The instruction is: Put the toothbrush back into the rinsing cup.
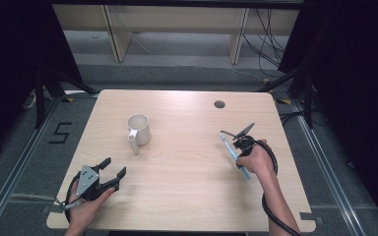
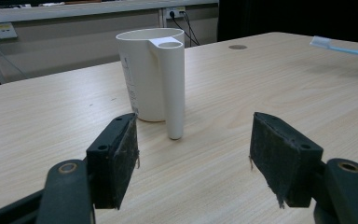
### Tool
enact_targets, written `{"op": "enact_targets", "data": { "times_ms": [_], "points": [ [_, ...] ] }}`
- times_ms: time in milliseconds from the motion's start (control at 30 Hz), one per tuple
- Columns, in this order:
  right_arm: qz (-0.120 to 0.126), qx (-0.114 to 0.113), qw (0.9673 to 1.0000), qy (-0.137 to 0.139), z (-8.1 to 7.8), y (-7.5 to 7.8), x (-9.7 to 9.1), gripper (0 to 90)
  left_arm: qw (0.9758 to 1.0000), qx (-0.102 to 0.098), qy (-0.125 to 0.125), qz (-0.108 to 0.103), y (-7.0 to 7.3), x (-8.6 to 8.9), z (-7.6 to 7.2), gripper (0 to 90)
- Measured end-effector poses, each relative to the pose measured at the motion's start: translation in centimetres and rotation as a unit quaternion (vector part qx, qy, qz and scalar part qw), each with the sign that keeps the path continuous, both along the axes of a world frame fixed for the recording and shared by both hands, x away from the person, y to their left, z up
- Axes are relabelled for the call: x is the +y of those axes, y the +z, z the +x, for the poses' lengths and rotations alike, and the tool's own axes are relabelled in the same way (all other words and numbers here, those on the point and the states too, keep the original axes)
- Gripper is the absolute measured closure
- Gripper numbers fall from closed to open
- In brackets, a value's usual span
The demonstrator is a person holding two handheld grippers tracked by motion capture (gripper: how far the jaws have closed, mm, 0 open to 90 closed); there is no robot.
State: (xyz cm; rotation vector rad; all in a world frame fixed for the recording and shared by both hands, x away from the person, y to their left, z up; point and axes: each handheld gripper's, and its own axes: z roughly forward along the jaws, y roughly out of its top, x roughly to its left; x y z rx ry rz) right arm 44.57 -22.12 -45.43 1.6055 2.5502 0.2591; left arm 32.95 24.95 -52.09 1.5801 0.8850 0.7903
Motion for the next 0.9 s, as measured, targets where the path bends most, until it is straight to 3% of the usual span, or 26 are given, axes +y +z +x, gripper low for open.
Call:
{"op": "enact_targets", "data": {
  "times_ms": [67,100,133,167,300,367,433,633,667,800,900],
  "points": [
    [0.009,-0.007,0.9999,0.007,-0.3,0.3,-0.2,79.3,1.0,0.0,0.0,0.0,0.0,0.0,0.0,31.9],
    [0.028,0.004,0.9996,0.005,-0.4,0.5,-0.2,79.3,1.0,-0.001,0.0,0.0,0.0,0.0,0.0,31.9],
    [0.012,-0.016,0.9993,0.032,-0.4,0.4,-0.5,79.3,1.0,0.0,0.0,0.0,0.0,0.0,0.0,31.9],
    [0.02,-0.008,0.9998,-0.005,-0.8,0.7,-0.1,79.3,1.0,-0.001,0.002,0.0,0.0,0.0,0.0,31.9],
    [0.028,-0.032,0.999,-0.01,-1.5,0.9,0.1,79.3,1.0,0.006,0.003,0.005,0.1,0.0,-0.1,31.9],
    [0.035,-0.042,0.9984,-0.012,-1.9,1.0,0.2,79.3,1.0,0.0,0.0,0.001,0.0,0.0,0.0,31.9],
    [0.041,-0.079,0.996,0.004,-2.1,0.8,0.0,79.3,1.0,-0.001,0.002,0.002,0.0,-0.1,0.0,31.8],
    [0.059,-0.113,0.9917,0.007,-2.9,0.8,-0.5,79.3,1.0,0.0,0.002,0.001,0.0,0.0,0.0,31.9],
    [0.064,-0.123,0.9903,0.013,-3.0,0.8,-0.6,79.3,0.9999,0.008,0.005,0.005,0.1,0.0,-0.2,31.9],
    [0.07,-0.149,0.9862,0.019,-3.6,0.7,-1.0,79.3,1.0,-0.001,0.003,0.0,0.0,-0.1,-0.1,31.9],
    [0.089,-0.162,0.9827,0.005,-4.0,0.7,-1.1,79.3,1.0,0.006,0.005,0.004,0.2,0.0,-0.2,31.9]
  ]
}}
